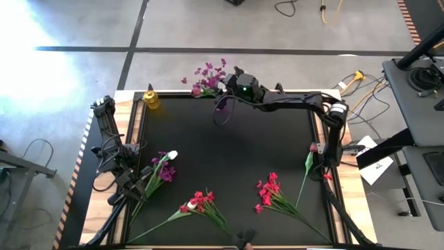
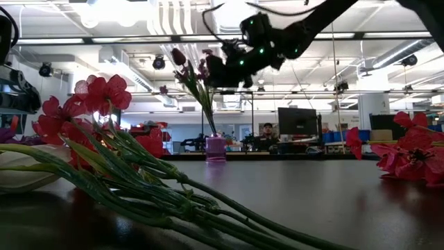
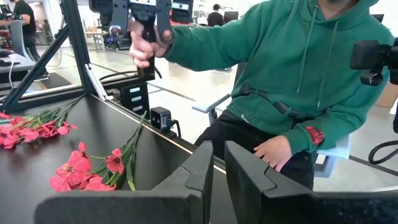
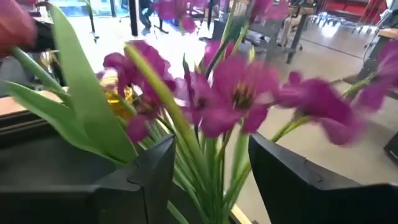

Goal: Sort flowers into vase by color
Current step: Put the top white tulip into the yellow vase

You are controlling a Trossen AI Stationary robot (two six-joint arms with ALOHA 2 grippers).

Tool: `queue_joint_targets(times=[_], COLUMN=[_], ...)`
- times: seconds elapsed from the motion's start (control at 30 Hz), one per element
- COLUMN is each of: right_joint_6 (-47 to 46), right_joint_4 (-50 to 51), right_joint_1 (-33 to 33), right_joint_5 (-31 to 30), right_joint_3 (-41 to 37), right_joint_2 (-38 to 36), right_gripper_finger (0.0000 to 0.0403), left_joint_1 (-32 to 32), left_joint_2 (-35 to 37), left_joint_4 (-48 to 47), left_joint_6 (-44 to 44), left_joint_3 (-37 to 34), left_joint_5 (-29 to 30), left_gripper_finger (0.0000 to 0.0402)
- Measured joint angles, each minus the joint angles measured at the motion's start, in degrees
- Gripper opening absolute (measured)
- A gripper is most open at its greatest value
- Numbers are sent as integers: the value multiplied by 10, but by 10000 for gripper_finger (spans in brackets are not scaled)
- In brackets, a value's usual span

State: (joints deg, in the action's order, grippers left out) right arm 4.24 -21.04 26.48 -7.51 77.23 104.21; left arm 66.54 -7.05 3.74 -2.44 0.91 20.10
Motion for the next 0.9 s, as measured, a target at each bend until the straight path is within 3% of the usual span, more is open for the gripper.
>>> queue_joint_targets(times=[0.5, 0.77, 0.9], right_joint_6=[-17, -90, -150], right_joint_4=[314, 432, 449], right_joint_1=[-25, -155, -250], right_joint_5=[-2, -2, -52], right_joint_3=[-7, -38, -44], right_joint_2=[-169, -210, -192], right_gripper_finger=[201, 201, 201], left_joint_1=[0, 0, 0], left_joint_2=[0, 0, 0], left_joint_4=[0, 0, 0], left_joint_6=[0, 0, 0], left_joint_3=[0, 0, 0], left_joint_5=[0, 0, 0], left_gripper_finger=[28, 28, 28])
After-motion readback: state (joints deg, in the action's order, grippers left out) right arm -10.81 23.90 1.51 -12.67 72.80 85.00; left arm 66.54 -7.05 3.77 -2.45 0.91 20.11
